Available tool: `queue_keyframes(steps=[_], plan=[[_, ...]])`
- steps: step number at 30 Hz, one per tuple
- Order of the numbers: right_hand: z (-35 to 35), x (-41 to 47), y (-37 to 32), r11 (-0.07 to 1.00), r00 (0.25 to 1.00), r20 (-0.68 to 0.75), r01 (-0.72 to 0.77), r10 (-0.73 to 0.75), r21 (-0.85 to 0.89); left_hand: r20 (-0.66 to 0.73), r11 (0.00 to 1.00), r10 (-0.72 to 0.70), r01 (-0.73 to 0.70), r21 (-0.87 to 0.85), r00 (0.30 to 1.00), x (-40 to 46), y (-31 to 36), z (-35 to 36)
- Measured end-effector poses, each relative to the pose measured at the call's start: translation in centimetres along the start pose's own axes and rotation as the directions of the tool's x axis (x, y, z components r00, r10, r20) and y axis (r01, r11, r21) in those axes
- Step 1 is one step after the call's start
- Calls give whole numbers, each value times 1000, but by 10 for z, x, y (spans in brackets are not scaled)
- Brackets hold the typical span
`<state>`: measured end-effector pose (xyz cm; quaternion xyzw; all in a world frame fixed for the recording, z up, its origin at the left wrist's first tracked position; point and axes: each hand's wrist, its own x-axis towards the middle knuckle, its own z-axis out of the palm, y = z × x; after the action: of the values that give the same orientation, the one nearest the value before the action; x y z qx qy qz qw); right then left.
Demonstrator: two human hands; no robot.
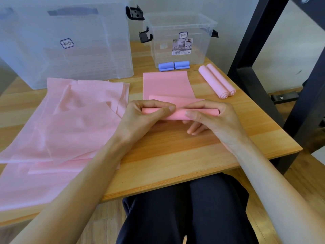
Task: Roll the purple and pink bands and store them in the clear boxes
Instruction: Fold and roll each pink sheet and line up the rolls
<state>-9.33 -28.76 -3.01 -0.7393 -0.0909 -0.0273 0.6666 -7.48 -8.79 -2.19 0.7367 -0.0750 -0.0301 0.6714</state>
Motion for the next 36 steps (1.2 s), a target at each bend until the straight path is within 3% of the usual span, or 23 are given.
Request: queue_keyframes(steps=[4, 12, 19, 27, 36], plan=[[0, 0, 0, 1000, 1000, 0, 29, -29, -6, 12, 993, -87, 88, -79, 996, 0, 1, 1], [-1, 0, 2, 1000, 1000, -13, -4, 4, -21, 36, 998, 50, -51, 21, 998, -3, 2, 1], [0, -1, 1, 999, 999, 8, 49, -49, 1, 19, 993, -81, 83, -88, 997, -1, 1, 1], [0, 0, 2, 1000, 1000, -18, 10, -10, -12, 29, 998, 56, -56, 10, 998, -2, 1, 1], [0, 0, 2, 999, 999, 7, 31, -31, 8, 5, 993, -83, 83, -79, 997, 0, 1, 1]])
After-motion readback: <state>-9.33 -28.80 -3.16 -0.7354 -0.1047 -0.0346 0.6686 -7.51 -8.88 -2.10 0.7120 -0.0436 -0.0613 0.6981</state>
